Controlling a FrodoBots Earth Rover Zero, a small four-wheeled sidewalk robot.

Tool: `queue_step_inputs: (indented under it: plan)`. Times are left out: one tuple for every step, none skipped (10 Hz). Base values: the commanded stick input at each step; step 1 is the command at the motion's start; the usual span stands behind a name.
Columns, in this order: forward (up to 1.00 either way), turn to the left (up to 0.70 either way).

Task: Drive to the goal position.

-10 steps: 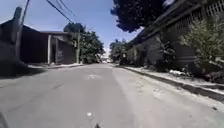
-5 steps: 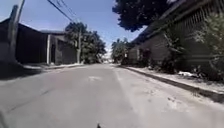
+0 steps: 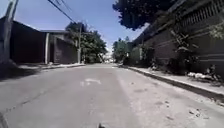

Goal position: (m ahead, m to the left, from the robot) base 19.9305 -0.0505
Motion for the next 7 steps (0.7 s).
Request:
queue_step_inputs:
  plan:
    - [1.0, -0.16]
    - [1.0, 0.0]
    - [1.0, 0.0]
    - [1.0, 0.0]
    - [1.0, 0.0]
    - [1.0, 0.0]
    - [1.0, 0.0]
